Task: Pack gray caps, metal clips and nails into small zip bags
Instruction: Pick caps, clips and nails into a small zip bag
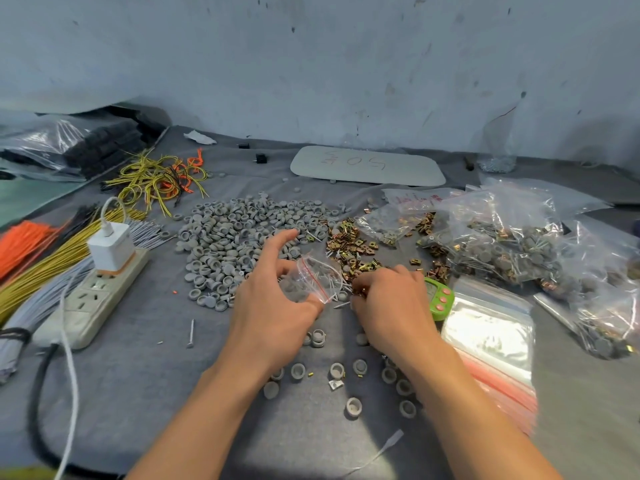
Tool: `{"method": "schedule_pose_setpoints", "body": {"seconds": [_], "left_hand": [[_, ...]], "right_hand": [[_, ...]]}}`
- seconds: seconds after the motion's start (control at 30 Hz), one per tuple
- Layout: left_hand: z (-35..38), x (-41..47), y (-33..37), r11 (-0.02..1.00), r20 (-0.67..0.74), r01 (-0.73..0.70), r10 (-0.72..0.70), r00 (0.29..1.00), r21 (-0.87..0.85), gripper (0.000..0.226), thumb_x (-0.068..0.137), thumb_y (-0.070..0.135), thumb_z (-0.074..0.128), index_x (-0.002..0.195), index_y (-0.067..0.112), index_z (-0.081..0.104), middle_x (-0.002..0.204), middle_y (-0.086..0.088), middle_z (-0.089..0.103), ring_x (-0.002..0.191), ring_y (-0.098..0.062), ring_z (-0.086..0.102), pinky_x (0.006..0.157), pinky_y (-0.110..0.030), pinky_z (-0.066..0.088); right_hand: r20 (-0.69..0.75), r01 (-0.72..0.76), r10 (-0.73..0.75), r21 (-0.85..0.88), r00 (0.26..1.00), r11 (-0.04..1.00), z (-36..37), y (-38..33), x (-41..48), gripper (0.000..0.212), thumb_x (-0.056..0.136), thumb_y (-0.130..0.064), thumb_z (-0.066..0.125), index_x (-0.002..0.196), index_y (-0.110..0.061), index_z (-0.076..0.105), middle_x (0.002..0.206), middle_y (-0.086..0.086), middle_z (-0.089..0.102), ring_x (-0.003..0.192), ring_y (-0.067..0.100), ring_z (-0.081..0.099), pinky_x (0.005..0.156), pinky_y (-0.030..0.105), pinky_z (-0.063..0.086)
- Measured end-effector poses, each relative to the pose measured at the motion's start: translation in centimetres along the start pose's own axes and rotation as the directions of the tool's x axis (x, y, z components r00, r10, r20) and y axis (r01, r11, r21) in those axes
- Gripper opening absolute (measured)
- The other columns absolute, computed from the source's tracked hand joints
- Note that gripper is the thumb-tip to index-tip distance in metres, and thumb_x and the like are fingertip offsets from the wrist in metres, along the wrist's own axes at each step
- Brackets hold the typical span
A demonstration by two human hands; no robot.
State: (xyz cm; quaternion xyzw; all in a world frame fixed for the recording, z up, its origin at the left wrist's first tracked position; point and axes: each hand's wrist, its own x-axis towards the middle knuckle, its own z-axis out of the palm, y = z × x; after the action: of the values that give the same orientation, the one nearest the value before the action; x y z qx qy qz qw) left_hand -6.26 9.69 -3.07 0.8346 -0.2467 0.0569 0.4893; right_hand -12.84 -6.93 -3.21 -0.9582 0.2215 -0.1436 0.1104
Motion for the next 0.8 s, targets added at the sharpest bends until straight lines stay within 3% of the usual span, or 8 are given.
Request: {"method": "schedule_pose_setpoints", "body": {"seconds": [0.07,0.17,0.23,0.33,0.4,0.5,0.7,0.8], "left_hand": [[-0.1,0.0,-0.1,1.000,0.001,-0.003,0.003,1.000,-0.002,0.088,0.072,0.020,0.083,0.136,0.062,0.038,0.097,0.038,0.064,0.077,0.003,0.065,0.066,-0.016,0.043],[-0.3,-0.1,-0.4,1.000,-0.001,-0.015,0.015,1.000,-0.011,0.088,0.072,0.014,0.079,0.137,0.059,0.041,0.098,0.042,0.062,0.078,0.005,0.064,0.063,-0.013,0.043],[-0.5,-0.2,-0.6,1.000,-0.015,-0.026,0.026,1.000,-0.015,0.089,0.072,0.011,0.081,0.138,0.057,0.042,0.098,0.045,0.060,0.082,0.012,0.062,0.066,-0.004,0.042],[-0.8,-0.2,-0.9,1.000,-0.033,-0.028,0.028,0.999,-0.008,0.090,0.073,0.012,0.084,0.139,0.057,0.041,0.098,0.048,0.058,0.085,0.018,0.059,0.067,0.002,0.037],[-1.0,-0.1,-1.1,1.000,-0.033,-0.029,0.029,0.999,-0.011,0.091,0.072,0.013,0.084,0.139,0.058,0.041,0.100,0.046,0.059,0.084,0.015,0.061,0.067,0.001,0.038],[-1.1,-0.1,-1.2,0.999,-0.026,-0.036,0.036,0.999,0.008,0.091,0.073,0.016,0.085,0.139,0.059,0.039,0.098,0.055,0.052,0.086,0.022,0.056,0.069,0.003,0.037],[-0.8,-0.2,-0.6,0.999,0.013,-0.049,0.049,0.999,0.011,0.090,0.073,0.022,0.083,0.137,0.063,0.035,0.104,0.048,0.055,0.086,0.012,0.060,0.064,-0.008,0.042],[-0.4,-0.4,-0.3,0.997,0.028,-0.073,0.073,0.997,0.021,0.091,0.072,0.027,0.084,0.138,0.063,0.034,0.103,0.040,0.060,0.090,0.013,0.059,0.067,-0.008,0.041]], "right_hand": [[0.025,0.004,-0.003,-0.042,1.000,0.999,0.3,-0.6,0.2,0.025,0.092,-0.019,0.064,0.111,-0.036,0.070,0.109,-0.004,0.065,0.113,0.025,0.052,0.088,0.039,0.026],[0.039,-0.001,0.001,-0.001,0.999,1.000,0.4,-1.3,0.3,0.028,0.087,-0.006,0.063,0.090,-0.034,0.065,0.098,-0.007,0.058,0.107,0.023,0.053,0.082,0.034,0.021],[0.032,-0.030,0.028,0.055,0.999,0.998,0.4,-1.4,0.1,0.034,0.082,0.002,0.062,0.082,-0.032,0.066,0.095,-0.005,0.065,0.100,0.024,0.059,0.086,0.033,0.030],[0.034,-0.078,0.072,0.246,0.997,0.966,0.3,-1.0,-0.3,0.034,0.089,0.002,0.058,0.094,-0.027,0.076,0.099,-0.002,0.073,0.091,0.025,0.069,0.088,0.039,0.054],[0.036,-0.138,0.136,0.461,0.990,0.877,-0.1,-0.6,-0.7,0.033,0.095,-0.001,0.057,0.100,-0.025,0.079,0.093,-0.003,0.075,0.073,0.015,0.073,0.070,0.027,0.060],[-0.035,-0.147,0.217,0.629,0.976,0.763,-0.9,0.2,-0.8,0.027,0.092,-0.006,0.070,0.090,-0.029,0.084,0.079,-0.017,0.076,0.066,-0.009,0.067,0.054,0.003,0.045],[0.091,-0.167,0.207,0.906,0.974,0.388,-2.3,0.2,-1.2,0.026,0.086,0.000,0.076,0.079,-0.024,0.084,0.074,0.007,0.078,0.070,0.021,0.072,0.073,0.031,0.062],[0.051,-0.099,0.162,0.948,0.986,0.304,-3.1,-0.3,-1.4,0.023,0.083,0.002,0.078,0.082,-0.020,0.083,0.074,0.009,0.076,0.061,0.016,0.064,0.061,0.027,0.056]]}}
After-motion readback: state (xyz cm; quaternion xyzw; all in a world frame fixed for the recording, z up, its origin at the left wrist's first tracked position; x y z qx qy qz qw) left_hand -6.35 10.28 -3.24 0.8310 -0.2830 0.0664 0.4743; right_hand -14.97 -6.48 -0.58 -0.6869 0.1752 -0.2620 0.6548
